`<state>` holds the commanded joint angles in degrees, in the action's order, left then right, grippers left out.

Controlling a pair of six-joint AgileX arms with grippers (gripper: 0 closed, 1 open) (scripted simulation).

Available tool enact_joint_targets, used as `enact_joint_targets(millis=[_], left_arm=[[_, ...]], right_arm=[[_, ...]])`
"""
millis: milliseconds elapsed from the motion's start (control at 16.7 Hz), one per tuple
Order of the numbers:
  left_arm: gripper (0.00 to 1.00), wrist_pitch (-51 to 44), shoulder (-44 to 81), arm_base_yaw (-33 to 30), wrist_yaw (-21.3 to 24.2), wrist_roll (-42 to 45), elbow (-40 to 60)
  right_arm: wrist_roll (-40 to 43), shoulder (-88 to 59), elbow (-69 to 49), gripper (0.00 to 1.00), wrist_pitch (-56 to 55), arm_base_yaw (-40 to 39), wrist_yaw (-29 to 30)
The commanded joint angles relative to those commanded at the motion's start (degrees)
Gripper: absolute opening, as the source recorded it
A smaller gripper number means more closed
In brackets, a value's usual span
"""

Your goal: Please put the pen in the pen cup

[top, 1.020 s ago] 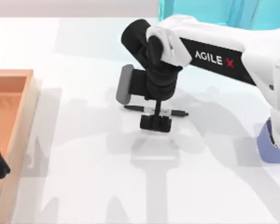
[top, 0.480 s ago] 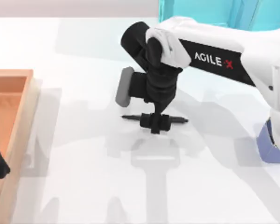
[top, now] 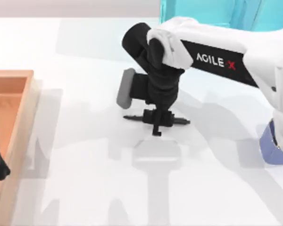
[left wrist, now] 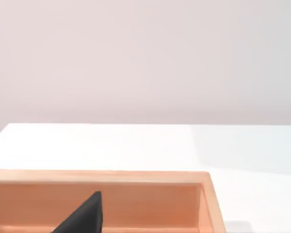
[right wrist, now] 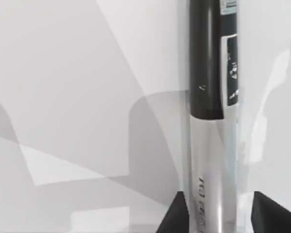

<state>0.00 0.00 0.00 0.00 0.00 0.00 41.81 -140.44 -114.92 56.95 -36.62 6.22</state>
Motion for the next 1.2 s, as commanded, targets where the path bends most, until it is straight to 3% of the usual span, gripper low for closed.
enact_joint_targets(millis=[720, 1200], left_arm=[[1.0, 0.0, 0.0, 0.0, 0.0, 0.0, 0.0], [1.0, 0.0, 0.0, 0.0, 0.0, 0.0, 0.0]], right_arm=[[-13.0, 28.8, 13.0, 0.0, 17.0, -13.4, 1.3], [-13.4, 30.3, 14.4, 0.0, 15.8, -12.2, -0.5]])
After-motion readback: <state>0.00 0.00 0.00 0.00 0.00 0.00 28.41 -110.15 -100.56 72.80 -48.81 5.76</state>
